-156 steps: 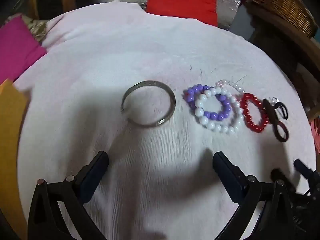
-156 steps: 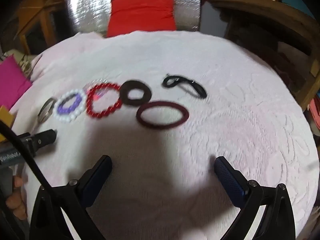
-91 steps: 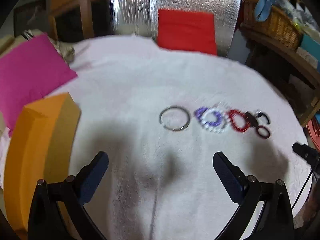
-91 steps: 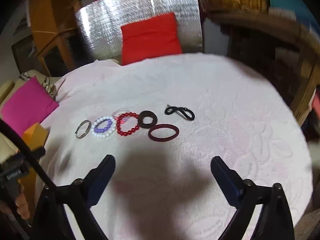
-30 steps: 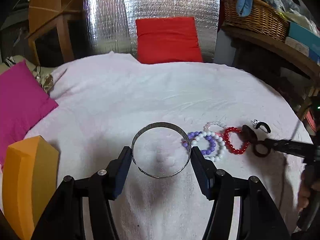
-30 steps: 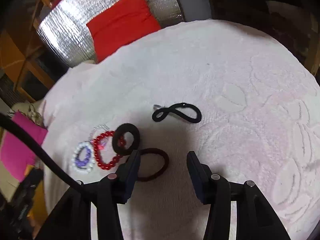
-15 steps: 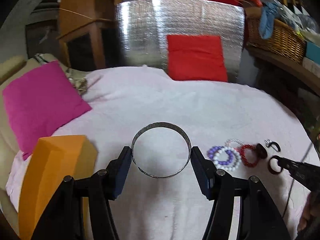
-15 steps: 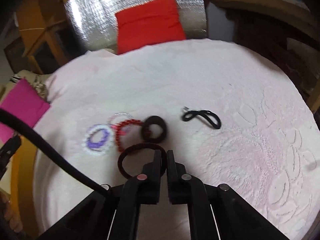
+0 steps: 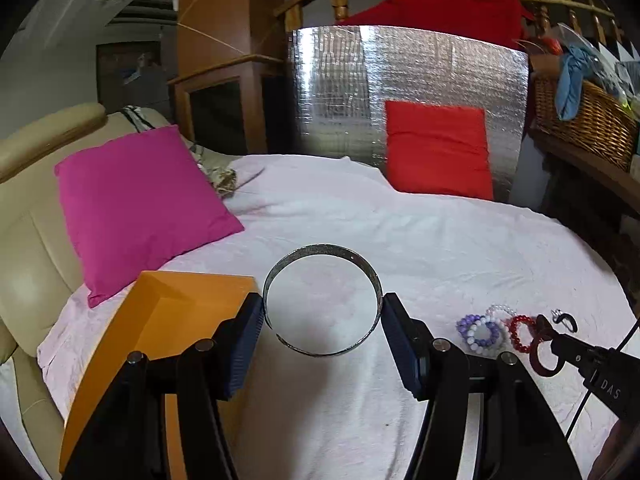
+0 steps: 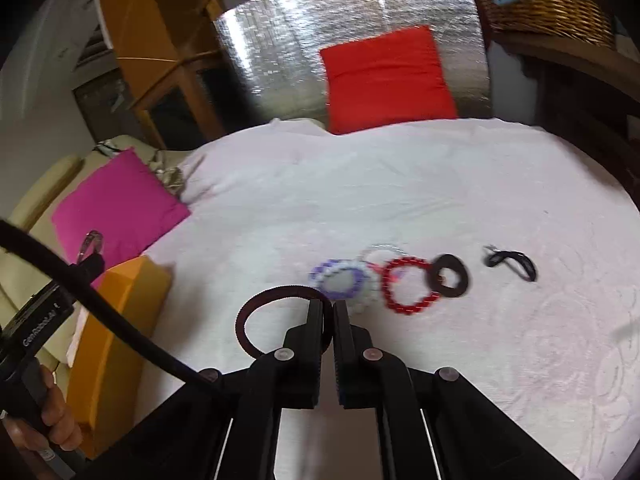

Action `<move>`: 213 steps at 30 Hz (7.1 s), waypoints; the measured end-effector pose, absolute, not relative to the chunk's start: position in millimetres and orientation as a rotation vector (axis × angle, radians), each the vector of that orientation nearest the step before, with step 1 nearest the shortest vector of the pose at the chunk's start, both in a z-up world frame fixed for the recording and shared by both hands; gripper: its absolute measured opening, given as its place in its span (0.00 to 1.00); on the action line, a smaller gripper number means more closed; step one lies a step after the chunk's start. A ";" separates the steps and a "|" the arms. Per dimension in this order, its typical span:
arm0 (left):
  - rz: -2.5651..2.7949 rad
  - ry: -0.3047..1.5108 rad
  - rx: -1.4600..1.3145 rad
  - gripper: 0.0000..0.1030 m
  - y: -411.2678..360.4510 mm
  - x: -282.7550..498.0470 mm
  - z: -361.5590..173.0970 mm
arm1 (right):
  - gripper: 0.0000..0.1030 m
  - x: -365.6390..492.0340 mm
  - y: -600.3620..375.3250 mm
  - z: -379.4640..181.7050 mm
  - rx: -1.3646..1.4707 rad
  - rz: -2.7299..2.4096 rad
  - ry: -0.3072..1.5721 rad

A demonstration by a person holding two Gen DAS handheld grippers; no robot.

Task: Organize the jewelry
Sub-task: 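Lift and carry the bangle and maroon hair tie into the orange box, then open both grippers to drop the bangle and hair tie in the box, then grasp the white pearl bracelet with the left gripper while the right gripper grasps the black hair tie, then carry the pearl bracelet and black hair tie over the orange box, then open both grippers to release the pearl bracelet and hair tie into the box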

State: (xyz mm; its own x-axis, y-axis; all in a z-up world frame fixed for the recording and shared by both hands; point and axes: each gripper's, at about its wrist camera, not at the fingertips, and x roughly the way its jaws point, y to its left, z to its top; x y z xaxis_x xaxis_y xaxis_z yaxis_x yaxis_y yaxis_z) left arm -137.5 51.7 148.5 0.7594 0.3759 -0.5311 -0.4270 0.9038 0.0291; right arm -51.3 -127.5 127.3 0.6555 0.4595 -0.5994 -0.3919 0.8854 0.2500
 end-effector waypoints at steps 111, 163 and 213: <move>0.025 0.890 -0.178 0.10 -35.0 -6.6 47.6 | 0.07 51.3 -234.9 75.4 0.334 0.348 0.848; 0.295 0.586 -0.317 0.09 94.5 -173.4 160.0 | 0.07 -36.2 -42.9 107.6 0.234 0.786 0.767; 0.554 0.736 -0.311 0.60 148.6 -218.0 125.0 | 0.28 -38.4 13.7 122.7 0.132 0.688 0.847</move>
State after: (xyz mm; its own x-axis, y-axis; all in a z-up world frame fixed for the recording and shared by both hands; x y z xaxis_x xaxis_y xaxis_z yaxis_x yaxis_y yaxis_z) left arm -218.0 148.6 125.0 0.6080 0.3647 -0.7052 -0.5761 0.8139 -0.0757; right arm -38.4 13.7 122.7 0.4625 0.6083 -0.6451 -0.5072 0.7783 0.3702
